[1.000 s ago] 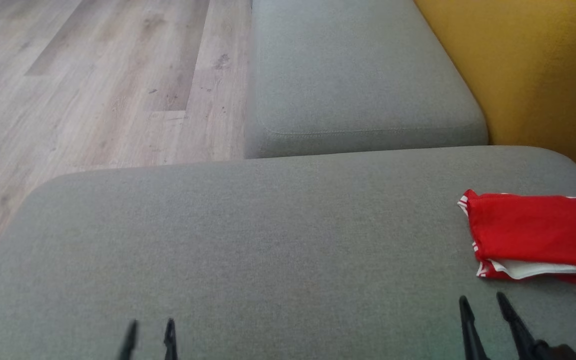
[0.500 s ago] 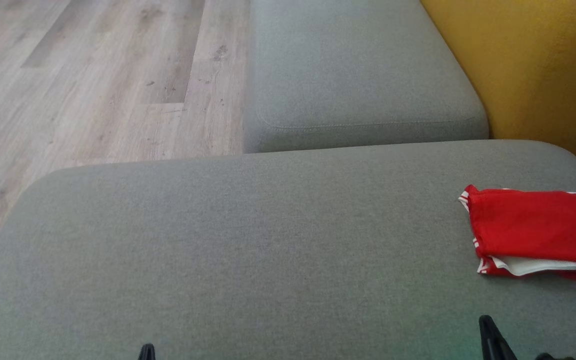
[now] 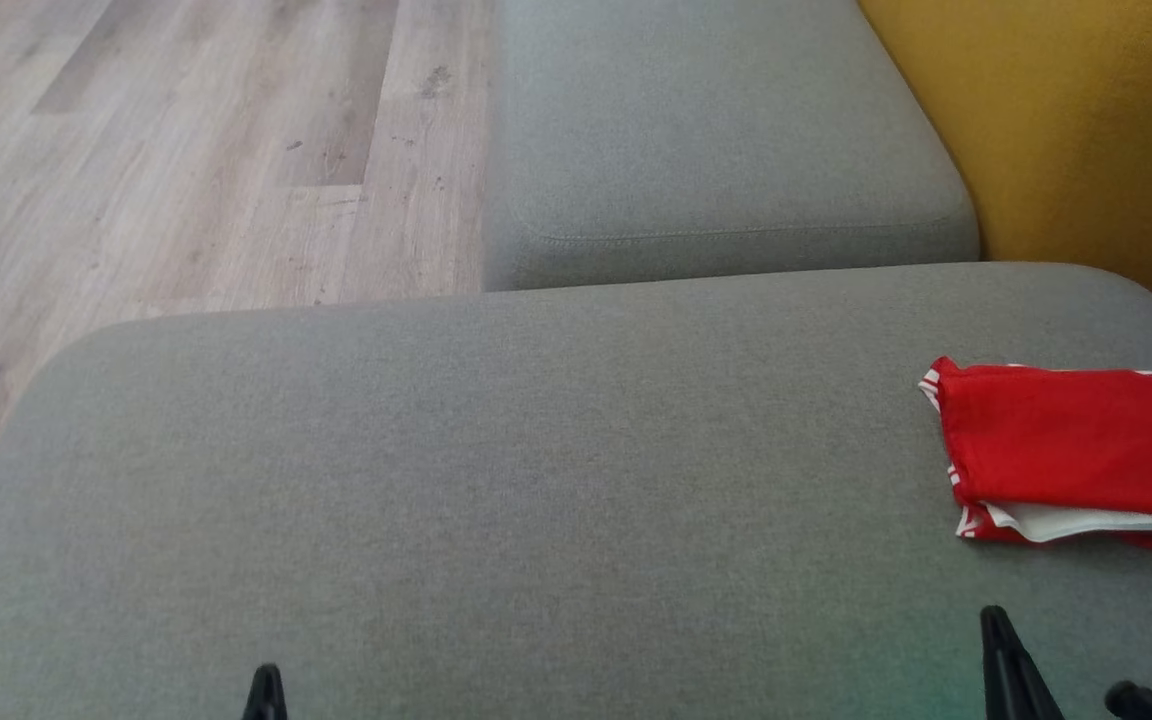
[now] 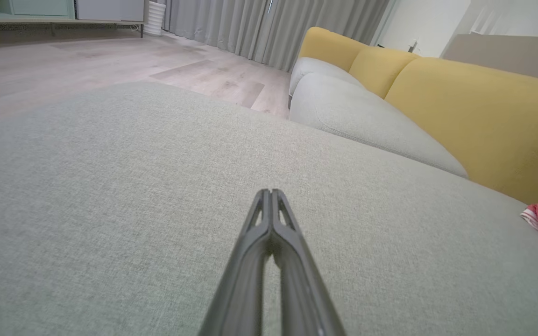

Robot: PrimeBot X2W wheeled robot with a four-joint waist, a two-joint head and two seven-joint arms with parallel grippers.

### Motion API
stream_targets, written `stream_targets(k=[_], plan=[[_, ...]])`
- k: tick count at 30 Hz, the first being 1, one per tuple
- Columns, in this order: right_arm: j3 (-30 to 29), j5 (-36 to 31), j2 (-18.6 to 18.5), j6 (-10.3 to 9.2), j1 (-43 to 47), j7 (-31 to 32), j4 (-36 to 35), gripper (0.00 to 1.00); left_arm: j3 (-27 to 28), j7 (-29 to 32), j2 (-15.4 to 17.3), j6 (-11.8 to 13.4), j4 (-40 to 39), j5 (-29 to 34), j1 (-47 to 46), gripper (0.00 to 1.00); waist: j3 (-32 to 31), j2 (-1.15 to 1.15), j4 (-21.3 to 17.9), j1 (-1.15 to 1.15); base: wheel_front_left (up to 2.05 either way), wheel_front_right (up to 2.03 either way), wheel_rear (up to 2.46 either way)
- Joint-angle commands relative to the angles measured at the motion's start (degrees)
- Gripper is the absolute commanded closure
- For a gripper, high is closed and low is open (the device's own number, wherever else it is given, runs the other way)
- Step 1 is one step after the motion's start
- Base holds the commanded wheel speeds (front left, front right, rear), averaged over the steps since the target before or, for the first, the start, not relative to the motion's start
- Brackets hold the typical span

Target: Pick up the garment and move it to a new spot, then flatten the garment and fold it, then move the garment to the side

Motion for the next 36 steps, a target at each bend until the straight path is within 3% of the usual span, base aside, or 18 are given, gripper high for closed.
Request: stream_targets(k=[1,36], plan=[[-0.2,1.8,-0.1,0.09,-3.3,0.5,-1.5,1.0,1.1,0.4,0.0,-0.5,-1.7,-1.6,-3.3,1.0,0.2,0.0,0.0,0.0,0.0,0.0,0.0],[-2.4,26.4,-0.2,0.2,-10.3,6.2,0.0,1.0,5.0,6.1,-0.2,-3.1,-1.0,-25.5,-9.9,1.0,3.8,0.0,-0.5,0.0,0.0,0.0,0.0]])
